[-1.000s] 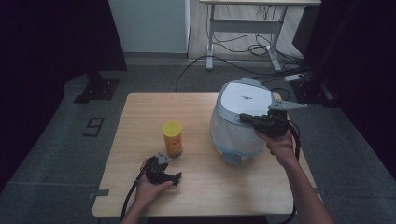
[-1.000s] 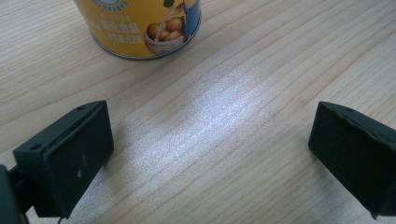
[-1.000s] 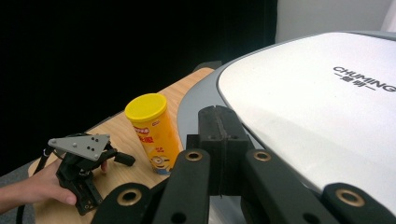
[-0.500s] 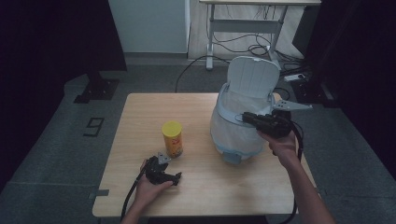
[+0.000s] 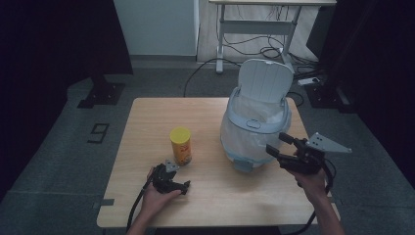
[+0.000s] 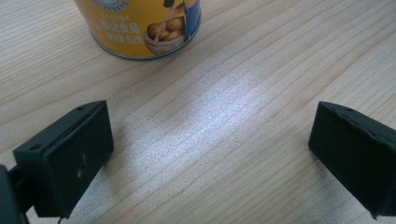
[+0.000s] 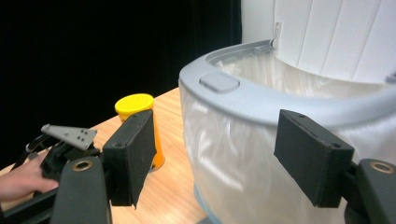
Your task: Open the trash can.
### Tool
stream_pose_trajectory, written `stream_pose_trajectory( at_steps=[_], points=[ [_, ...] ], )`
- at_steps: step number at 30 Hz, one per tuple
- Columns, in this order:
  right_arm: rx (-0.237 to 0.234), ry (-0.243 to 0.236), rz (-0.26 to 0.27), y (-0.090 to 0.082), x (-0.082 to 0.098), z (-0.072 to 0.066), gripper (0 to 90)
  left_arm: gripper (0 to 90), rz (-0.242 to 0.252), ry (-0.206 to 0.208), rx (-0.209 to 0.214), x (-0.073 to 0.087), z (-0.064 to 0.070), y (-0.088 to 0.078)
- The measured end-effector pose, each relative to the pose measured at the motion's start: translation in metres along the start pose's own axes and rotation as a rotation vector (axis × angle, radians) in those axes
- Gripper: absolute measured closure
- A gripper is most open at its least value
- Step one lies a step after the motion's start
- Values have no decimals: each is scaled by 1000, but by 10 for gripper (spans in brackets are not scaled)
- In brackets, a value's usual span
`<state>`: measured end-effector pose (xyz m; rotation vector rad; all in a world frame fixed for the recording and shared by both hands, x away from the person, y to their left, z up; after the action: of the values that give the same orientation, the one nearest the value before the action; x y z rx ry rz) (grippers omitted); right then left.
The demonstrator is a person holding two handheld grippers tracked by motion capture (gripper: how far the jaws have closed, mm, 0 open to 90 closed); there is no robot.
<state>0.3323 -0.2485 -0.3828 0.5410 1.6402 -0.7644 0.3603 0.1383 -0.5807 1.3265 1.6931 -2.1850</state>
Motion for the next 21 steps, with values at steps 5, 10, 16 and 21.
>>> stream_pose_trajectory(
  at_steps=[5, 10, 16, 21],
  points=[
    [34, 6, -30, -11, 21, 5, 245, 0, 0, 0, 0, 0, 0, 0],
    [64, 22, -70, -15, 43, 13, 237, 0, 0, 0, 0, 0, 0, 0],
    [146, 50, -159, -13, 89, 32, 208, 0, 0, 0, 0, 0, 0, 0],
    [166, 106, -185, -10, 116, 42, 205, 0, 0, 0, 0, 0, 0, 0]
  ],
)
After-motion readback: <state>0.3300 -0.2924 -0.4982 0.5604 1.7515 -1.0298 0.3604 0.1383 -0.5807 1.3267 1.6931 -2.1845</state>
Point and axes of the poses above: each handheld gripper's, and its own axes: y roughly forward along the jaws, x roughly out of its underside, z roughly to its right, the point moved 4 cm from there along y, roughly forward along the jaws
